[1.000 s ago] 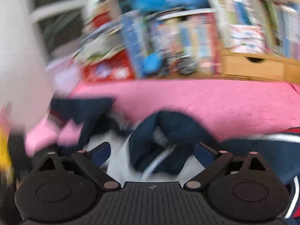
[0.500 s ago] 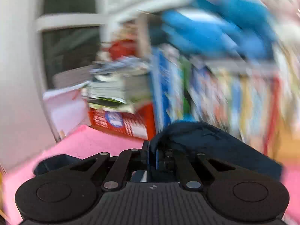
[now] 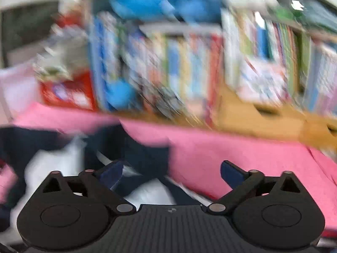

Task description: Fold clothes

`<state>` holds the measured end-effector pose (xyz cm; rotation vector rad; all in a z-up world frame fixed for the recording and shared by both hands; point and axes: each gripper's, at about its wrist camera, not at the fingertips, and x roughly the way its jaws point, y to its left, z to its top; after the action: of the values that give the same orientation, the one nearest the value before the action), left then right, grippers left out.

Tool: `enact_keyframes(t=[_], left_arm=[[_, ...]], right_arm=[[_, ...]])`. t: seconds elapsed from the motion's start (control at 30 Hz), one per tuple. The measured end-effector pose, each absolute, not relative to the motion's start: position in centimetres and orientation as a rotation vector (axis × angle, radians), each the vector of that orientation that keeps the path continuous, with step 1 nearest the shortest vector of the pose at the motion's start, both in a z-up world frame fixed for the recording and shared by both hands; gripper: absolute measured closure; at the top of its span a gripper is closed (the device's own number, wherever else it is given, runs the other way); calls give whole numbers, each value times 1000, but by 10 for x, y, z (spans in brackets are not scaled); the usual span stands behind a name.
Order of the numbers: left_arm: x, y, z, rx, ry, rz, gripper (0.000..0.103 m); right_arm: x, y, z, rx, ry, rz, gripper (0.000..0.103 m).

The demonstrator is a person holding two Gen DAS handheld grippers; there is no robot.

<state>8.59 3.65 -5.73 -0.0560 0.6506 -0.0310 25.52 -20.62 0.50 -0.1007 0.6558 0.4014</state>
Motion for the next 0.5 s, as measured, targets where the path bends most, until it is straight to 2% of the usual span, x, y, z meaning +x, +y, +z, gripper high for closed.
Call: enact_keyframes(t=[0.1,0.13,0.17,0.2,0.33,0.5], left_arm=[[87,36,-58,-41,656,-23,0],[87,36,-58,-40,656,-23,0],[86,36,-58,-41,656,-24,0],[86,37,-58,-41,656,-25,0],[86,37,-58,-41,657,-24,0],[86,34,-59,-27,661,-20,0]], right_arm=[[264,-193,-9,-59,686,447,6],[268,-181,-14,-78,697,436,28],[273,-170,-20,-117,726,400,86],[280,-159,-26,-170,758,328,93],[307,-168,-30,-280,738,130,92],[319,-227,-6,90,721,132,78]])
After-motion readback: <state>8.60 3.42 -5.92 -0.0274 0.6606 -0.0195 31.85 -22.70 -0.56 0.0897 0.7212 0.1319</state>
